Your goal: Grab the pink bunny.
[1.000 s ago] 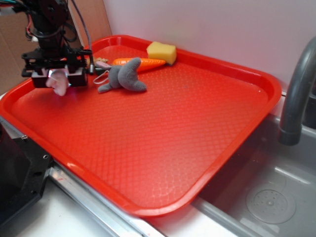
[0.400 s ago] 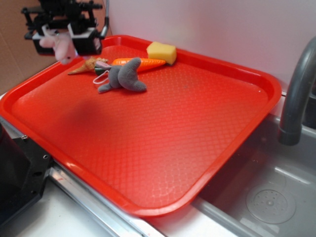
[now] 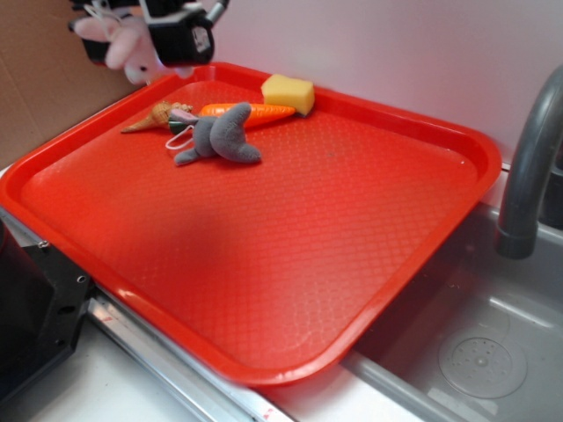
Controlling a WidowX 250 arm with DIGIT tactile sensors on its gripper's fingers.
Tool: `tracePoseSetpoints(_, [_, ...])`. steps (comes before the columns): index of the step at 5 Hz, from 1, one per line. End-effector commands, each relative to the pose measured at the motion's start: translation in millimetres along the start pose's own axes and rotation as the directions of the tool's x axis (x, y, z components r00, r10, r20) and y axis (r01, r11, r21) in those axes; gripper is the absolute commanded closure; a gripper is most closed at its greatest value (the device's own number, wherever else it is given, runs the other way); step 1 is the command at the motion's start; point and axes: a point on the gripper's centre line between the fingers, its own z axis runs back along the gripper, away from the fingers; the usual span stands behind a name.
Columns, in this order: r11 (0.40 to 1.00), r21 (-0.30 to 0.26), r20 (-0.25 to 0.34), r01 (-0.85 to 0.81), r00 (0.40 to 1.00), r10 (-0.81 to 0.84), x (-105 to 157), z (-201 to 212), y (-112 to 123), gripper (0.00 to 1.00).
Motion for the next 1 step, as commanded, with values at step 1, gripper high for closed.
tracePoseSetpoints(1, [0.996, 0.025, 0.011, 0.089, 0.996, -0.089, -4.4, 36.0, 19.8, 0.17])
